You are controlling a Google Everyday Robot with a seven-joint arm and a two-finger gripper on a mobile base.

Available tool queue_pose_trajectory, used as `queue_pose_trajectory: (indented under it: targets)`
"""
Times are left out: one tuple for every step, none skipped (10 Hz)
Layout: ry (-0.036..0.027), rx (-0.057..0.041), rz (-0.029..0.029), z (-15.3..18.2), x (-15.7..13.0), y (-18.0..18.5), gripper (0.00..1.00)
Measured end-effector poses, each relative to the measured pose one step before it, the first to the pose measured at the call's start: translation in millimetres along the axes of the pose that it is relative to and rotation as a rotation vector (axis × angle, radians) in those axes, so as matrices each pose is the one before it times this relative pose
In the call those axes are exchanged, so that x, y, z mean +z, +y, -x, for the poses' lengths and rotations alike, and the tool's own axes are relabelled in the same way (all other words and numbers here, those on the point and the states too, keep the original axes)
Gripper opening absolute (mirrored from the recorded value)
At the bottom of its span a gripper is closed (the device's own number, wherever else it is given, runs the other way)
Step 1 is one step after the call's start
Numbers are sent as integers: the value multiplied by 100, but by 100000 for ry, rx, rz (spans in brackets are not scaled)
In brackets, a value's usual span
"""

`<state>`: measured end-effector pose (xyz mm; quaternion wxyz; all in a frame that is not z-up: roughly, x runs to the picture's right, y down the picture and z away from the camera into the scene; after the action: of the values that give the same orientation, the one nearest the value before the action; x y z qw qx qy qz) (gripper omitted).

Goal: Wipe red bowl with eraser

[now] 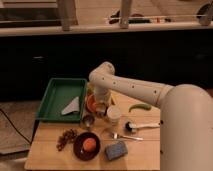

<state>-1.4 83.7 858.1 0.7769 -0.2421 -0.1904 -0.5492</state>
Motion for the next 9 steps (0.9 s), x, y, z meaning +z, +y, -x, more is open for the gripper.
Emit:
queue_pose_trajectory:
  targets:
    - [-60,985,254,-524,102,-187,0]
    - [542,564,942,-838,182,-403,0]
    - [350,191,509,-694,108,-270,0]
    - [379,78,345,-534,97,-131,0]
    - [312,-887,120,-368,-6,-546,0]
    - [136,-1209,-438,-93,-12,-809,0]
    - [91,-1437,-814,101,10,-472,0]
    - [159,-1166,-640,15,-96,-111,0]
    - [-13,-2423,-1867,319,-210,-811,0]
